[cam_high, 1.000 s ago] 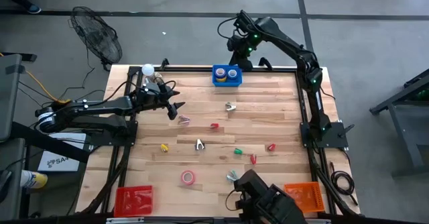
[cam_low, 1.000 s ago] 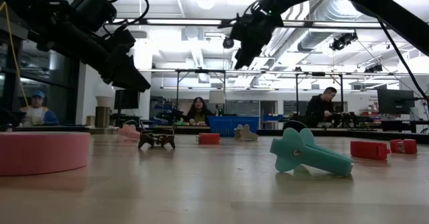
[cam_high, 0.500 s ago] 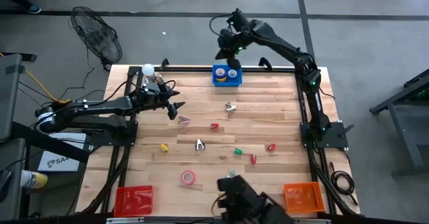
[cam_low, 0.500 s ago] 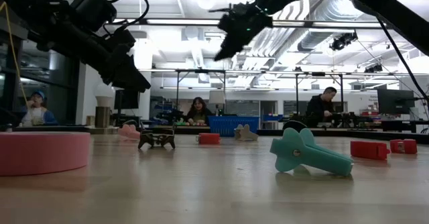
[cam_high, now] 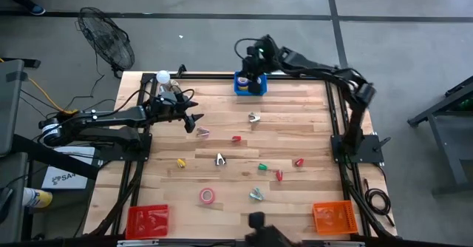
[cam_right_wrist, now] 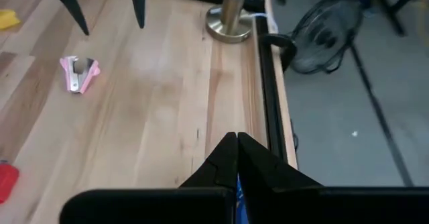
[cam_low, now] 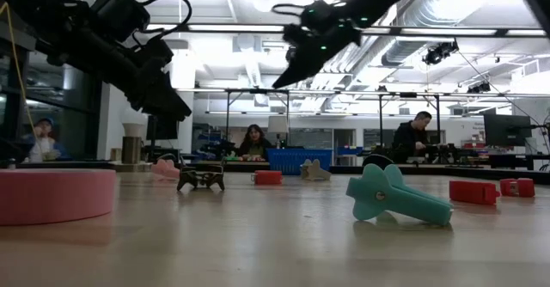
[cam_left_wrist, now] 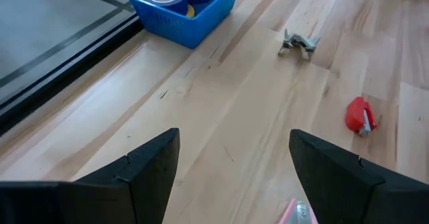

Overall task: Pick and place Stapler, Stapler remover, tape
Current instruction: Put the pink tape into the blue bin

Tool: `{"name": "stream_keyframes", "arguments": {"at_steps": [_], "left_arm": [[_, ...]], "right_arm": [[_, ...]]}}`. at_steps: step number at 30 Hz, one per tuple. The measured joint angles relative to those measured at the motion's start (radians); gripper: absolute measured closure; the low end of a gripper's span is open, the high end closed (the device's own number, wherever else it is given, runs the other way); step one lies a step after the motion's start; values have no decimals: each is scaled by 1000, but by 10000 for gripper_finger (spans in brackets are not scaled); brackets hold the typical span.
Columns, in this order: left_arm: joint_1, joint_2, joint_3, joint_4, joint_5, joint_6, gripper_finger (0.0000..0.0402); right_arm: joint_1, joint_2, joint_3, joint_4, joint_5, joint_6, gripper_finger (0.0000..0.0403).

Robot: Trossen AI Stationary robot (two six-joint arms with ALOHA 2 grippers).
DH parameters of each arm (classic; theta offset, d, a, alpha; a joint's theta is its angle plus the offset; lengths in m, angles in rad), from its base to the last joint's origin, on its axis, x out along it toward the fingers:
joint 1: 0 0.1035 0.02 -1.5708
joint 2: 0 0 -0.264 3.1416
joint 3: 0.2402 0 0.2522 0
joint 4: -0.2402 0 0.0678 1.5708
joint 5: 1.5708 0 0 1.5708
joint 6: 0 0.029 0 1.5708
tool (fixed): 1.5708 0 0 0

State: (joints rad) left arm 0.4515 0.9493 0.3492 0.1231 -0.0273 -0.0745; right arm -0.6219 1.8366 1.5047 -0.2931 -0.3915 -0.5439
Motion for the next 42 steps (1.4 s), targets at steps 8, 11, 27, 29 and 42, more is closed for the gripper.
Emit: {"name": "stream_keyframes", "arguments": {"at_steps": [8,11,27,29,42], "left_arm": [[0,0,0,-9,15,-14,125],[0,0,0,-15,23,-37,125],[0,0,0,-62,100,-66,125],[0,0,0,-74,117,-81,125],[-1,1,0,-130,127,-119,125]], "right_arm": [[-11,-311,-450,332,138,66,403],[-10,-406,-581,437,151,121,403],[-11,-701,-932,498,175,179,396],[-10,-711,-948,493,172,186,396],[-10,-715,-954,493,71,202,391]]}}
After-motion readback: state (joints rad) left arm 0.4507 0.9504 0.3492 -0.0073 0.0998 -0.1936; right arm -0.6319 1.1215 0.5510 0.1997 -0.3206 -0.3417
